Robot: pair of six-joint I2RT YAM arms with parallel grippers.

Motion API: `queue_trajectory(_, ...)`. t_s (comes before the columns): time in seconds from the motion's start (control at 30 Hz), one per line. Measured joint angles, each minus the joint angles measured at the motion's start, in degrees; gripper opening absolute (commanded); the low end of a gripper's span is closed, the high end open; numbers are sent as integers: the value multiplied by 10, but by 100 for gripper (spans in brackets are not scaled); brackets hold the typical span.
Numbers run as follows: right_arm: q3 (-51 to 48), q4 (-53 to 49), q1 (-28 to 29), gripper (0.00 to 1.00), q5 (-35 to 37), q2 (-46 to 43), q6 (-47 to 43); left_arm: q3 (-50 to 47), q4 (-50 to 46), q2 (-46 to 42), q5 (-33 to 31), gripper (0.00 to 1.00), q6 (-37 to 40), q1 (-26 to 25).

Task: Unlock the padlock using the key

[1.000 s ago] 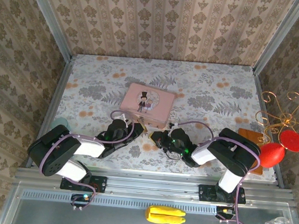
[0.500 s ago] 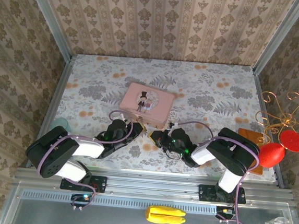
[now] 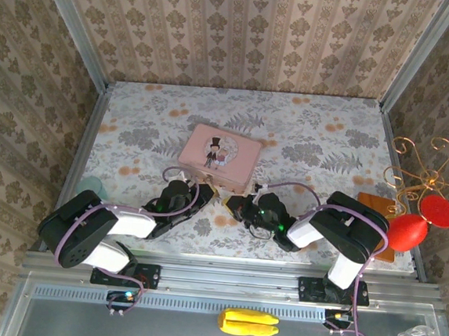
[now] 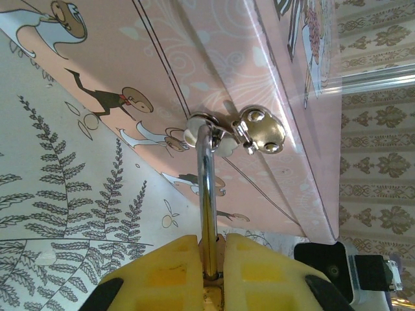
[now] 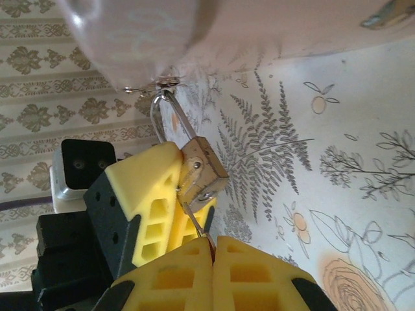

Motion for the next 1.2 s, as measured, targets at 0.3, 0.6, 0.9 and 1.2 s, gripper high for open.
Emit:
queue_trajectory(0.3,-10,22,1,0,0,19,11,0,2,2,0,0,-4,-1)
queue_trajectory(0.6,-10,39,1,0,0,39,20,0,6,7,-10,0,-9,-14)
queue_trajectory(0.9,-10,40,1,0,0,39,26,0,16,14,-10,0,-13,-18)
queue_trajectory(1.2,-12,51,2,0,2,39,28,0,35,27,-10,0,-13,-19)
